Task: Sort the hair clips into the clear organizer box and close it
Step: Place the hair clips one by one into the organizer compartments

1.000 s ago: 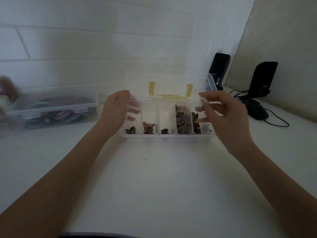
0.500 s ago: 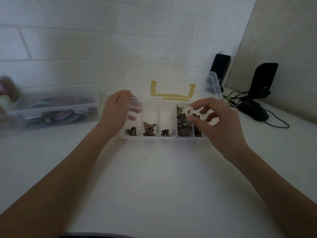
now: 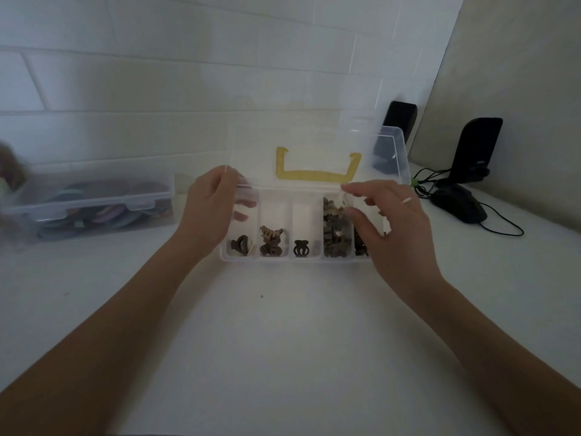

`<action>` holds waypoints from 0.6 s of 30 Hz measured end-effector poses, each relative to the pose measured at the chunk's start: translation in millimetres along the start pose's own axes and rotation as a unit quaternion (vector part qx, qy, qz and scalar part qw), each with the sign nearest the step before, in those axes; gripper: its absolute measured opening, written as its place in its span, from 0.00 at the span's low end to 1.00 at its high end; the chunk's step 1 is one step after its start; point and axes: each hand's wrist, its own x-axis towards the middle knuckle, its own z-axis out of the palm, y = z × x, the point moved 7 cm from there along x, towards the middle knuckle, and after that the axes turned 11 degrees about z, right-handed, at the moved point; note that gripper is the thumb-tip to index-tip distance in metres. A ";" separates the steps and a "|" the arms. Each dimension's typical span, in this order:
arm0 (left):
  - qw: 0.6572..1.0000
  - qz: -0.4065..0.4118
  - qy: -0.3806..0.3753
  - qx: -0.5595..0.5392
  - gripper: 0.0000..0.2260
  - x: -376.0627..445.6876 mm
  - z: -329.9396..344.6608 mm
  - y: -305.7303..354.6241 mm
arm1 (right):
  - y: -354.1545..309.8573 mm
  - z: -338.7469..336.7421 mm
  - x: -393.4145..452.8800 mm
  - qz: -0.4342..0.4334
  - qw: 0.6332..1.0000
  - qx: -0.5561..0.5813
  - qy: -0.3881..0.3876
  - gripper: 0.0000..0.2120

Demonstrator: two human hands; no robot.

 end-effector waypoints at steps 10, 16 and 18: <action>1.000 0.015 -0.006 0.010 0.14 1.0 -2.2 0.4 | 21.6 -8.5 6.2 0.074 0.996 0.004 0.044 0.11; 1.000 0.007 0.003 0.030 0.14 4.2 -8.7 -1.4 | 24.0 -13.5 5.8 0.076 0.995 0.006 0.068 0.10; 0.999 0.002 0.006 0.032 0.13 4.6 -9.5 -1.6 | 22.2 -16.2 5.7 0.069 0.994 0.004 0.084 0.10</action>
